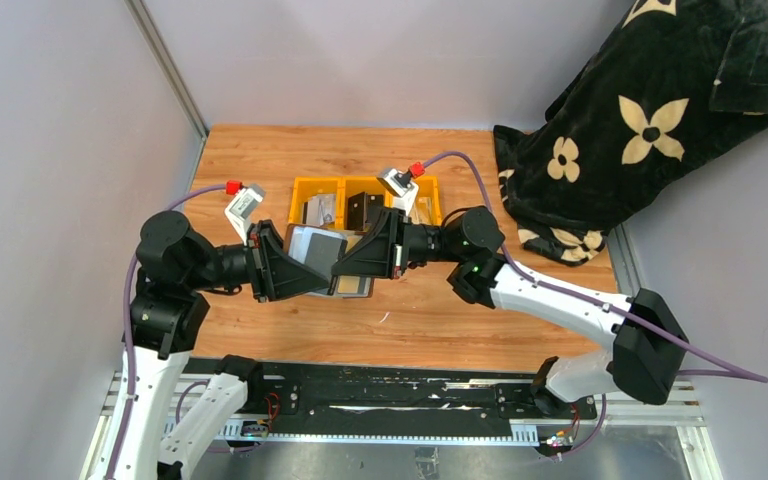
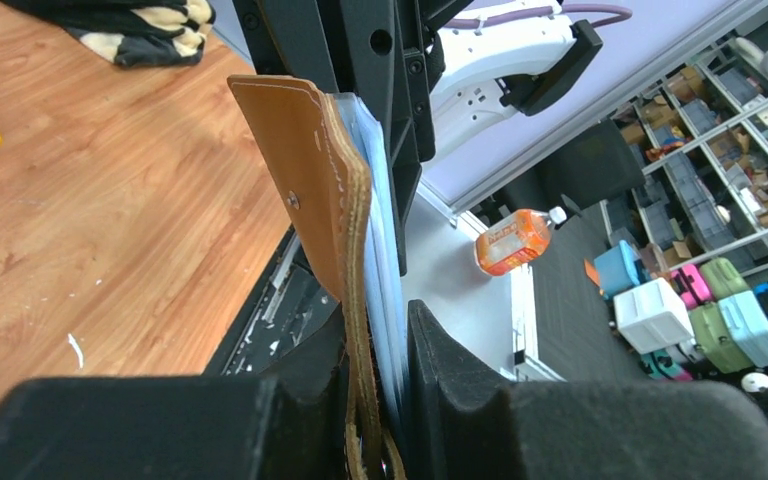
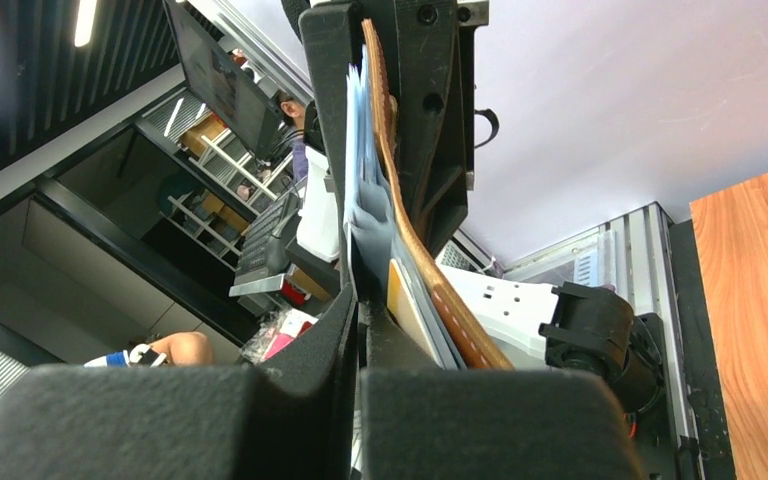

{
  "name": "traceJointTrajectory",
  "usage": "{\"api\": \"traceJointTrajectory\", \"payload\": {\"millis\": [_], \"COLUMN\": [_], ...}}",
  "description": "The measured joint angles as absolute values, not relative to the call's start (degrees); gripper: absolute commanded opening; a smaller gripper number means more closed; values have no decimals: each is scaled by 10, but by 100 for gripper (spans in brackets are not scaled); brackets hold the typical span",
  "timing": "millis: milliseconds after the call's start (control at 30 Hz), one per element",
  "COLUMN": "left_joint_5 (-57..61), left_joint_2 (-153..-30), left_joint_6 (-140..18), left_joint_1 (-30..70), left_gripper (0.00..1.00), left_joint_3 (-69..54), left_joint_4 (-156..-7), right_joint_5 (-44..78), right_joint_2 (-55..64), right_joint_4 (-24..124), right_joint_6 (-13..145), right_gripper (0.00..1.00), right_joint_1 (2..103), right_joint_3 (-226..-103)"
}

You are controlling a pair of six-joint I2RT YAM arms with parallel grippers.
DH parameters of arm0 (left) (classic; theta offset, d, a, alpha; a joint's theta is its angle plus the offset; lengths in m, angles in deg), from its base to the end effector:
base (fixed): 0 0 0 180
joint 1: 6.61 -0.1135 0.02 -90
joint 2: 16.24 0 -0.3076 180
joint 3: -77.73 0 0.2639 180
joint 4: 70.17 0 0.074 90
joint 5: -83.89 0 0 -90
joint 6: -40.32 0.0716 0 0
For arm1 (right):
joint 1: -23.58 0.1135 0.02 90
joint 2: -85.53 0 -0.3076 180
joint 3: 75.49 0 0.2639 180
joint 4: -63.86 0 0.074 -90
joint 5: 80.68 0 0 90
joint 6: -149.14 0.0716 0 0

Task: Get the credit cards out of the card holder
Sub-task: Remove the credit card from the card holder.

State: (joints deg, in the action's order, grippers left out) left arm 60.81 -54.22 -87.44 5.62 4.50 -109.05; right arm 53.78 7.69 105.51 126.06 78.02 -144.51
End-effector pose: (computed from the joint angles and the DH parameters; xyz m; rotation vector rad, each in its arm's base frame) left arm 0.0788 -0.0845 0.4486 0.6058 1.7547 -1.5705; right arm 0.1459 0.2904 0.4416 -0.7720 1.3036 2.1820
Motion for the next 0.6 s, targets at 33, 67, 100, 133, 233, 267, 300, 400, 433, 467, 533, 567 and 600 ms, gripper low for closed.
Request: {"api": "traceJointTrajectory", "payload": {"millis": [33, 67, 100, 133, 233, 267, 300, 400, 433, 467, 533, 567, 600], "left_joint_5": [609, 610, 610, 611, 614, 616, 617, 618, 619, 619, 618, 617, 613], "left_joint_2": [-544, -546, -549, -550, -553, -553, -552, -552, -552, -552, -552, -552, -552], "left_joint_6": [-877, -879, -881, -883, -893, -896, -901, -908, -909, -910, -908, -907, -903], "left_joint_1": [56, 56, 56, 56, 56, 56, 56, 56, 57, 57, 57, 57, 57], "left_gripper": [20, 20, 19, 19, 19, 19, 19, 14, 11, 7, 0, 0, 0], "left_joint_3": [45, 45, 45, 45, 45, 45, 45, 45, 45, 45, 45, 45, 45], "left_joint_4": [-1090, -1091, -1091, -1090, -1086, -1082, -1076, -1065, -1063, -1061, -1061, -1061, -1061], "right_joint_5": [537, 536, 533, 531, 527, 527, 527, 527, 527, 527, 527, 527, 527], "right_joint_2": [81, 85, 89, 93, 108, 112, 116, 125, 126, 126, 127, 127, 127], "right_joint_4": [1057, 1057, 1059, 1059, 1059, 1059, 1057, 1050, 1050, 1049, 1049, 1048, 1047], "right_joint_6": [1260, 1259, 1257, 1256, 1252, 1250, 1248, 1240, 1239, 1238, 1237, 1239, 1240], "right_gripper": [0, 0, 0, 0, 0, 0, 0, 0, 4, 15, 30, 33, 35], "right_joint_1": [780, 780, 780, 780, 780, 780, 780, 780, 780, 780, 780, 780, 780], "right_joint_3": [-1437, -1431, -1425, -1419, -1404, -1401, -1399, -1398, -1398, -1398, -1398, -1398, -1398]}}
